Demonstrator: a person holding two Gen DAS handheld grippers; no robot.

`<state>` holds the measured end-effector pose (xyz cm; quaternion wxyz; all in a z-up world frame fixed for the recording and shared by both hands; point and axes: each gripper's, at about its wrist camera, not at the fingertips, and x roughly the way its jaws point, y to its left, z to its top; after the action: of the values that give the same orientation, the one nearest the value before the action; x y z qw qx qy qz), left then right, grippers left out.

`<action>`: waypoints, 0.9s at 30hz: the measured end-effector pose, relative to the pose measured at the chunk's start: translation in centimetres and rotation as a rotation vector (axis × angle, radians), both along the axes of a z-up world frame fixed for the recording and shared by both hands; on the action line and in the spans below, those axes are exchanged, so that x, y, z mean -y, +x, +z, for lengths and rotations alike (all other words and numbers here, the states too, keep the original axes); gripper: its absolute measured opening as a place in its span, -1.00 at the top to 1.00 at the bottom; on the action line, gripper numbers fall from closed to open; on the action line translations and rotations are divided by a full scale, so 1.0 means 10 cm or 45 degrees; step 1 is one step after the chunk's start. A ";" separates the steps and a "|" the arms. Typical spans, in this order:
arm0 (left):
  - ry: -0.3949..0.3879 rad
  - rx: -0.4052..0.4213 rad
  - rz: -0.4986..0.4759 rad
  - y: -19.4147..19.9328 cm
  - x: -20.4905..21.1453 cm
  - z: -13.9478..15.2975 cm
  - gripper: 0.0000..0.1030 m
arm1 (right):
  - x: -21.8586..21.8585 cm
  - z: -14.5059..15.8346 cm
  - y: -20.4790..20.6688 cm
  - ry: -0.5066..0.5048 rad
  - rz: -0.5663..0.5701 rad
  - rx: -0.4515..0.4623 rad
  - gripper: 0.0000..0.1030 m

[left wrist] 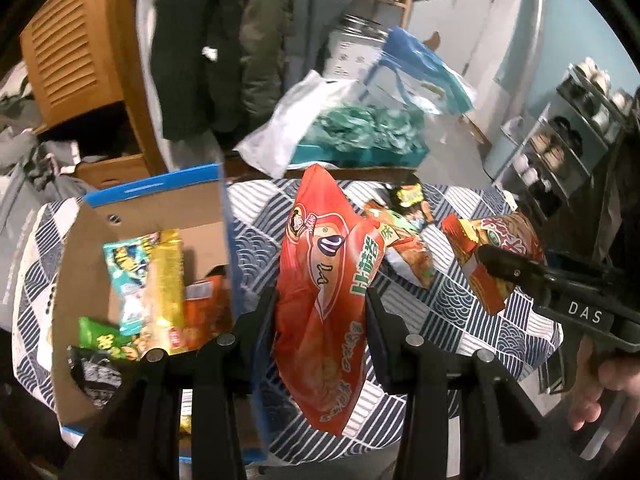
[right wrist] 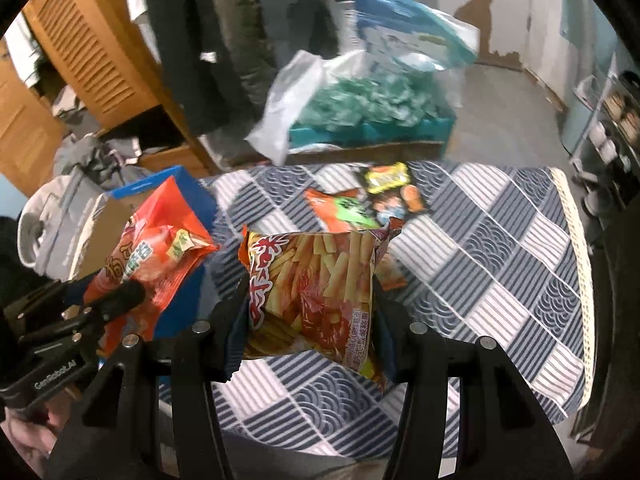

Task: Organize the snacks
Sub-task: 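Carry the red bag and fries bag over the cardboard box with both tools, then lower the red bag and fries bag into the box and open both tools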

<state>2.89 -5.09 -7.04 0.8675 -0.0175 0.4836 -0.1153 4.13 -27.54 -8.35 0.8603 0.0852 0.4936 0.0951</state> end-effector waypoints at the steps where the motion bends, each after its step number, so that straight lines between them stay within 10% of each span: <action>1: -0.004 0.002 0.011 -0.01 -0.06 0.01 0.18 | -0.06 0.02 0.01 0.001 0.013 0.004 -0.01; 27: -0.037 -0.010 0.347 -0.08 -1.48 -0.11 0.18 | -1.66 0.14 0.31 0.027 0.342 0.006 -0.01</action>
<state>2.10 9.73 -8.19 0.8730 -0.0958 0.4783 -0.0034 7.23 -10.92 -6.97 0.8399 0.0272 0.4977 0.2147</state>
